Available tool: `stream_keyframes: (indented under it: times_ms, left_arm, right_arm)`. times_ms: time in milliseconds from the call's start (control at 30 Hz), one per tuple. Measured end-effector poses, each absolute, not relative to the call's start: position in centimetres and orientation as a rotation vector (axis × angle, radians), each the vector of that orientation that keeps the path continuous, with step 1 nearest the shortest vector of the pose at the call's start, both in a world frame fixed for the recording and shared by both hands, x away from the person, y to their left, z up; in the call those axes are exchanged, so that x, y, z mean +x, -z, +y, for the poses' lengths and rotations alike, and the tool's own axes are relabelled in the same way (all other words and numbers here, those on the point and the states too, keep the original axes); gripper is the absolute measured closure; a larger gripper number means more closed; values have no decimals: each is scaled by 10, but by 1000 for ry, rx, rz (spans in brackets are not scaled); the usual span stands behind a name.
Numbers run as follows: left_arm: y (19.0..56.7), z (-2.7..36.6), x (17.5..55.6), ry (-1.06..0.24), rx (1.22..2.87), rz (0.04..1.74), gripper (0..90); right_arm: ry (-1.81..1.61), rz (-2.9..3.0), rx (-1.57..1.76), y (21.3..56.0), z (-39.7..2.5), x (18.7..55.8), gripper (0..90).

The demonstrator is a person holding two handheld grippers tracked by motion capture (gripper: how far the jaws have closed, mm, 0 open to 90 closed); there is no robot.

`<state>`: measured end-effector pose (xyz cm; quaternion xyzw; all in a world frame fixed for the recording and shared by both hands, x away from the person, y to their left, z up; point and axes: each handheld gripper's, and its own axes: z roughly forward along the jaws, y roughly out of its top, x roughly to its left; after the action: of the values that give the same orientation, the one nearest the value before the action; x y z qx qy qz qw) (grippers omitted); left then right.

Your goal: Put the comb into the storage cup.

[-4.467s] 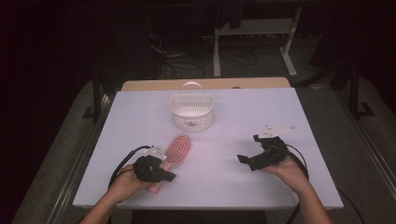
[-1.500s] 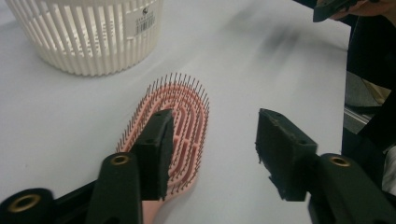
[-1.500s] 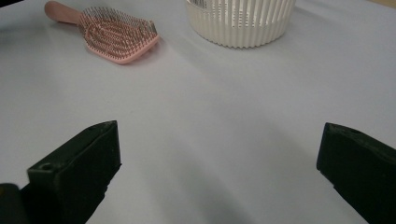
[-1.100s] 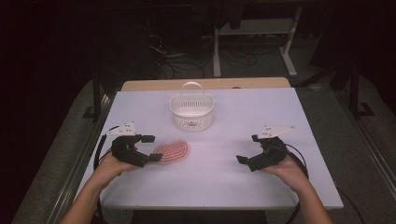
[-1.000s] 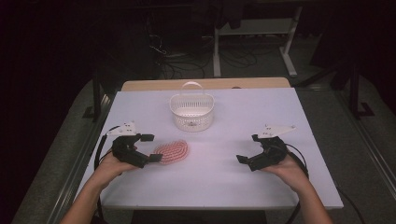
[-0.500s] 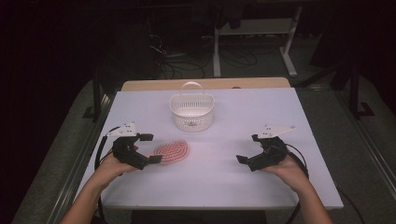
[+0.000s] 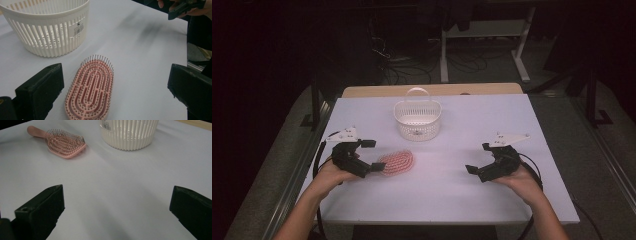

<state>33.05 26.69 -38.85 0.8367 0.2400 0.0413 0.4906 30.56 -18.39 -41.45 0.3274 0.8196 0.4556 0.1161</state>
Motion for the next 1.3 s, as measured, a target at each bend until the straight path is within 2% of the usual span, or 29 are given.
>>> stream_keyframes:
  times_ms: [1300]
  left_arm:
    - [360,267,371,-149,1979,526,23]
  right_arm:
    - [-1335,2397,960,413,-184,308,0]
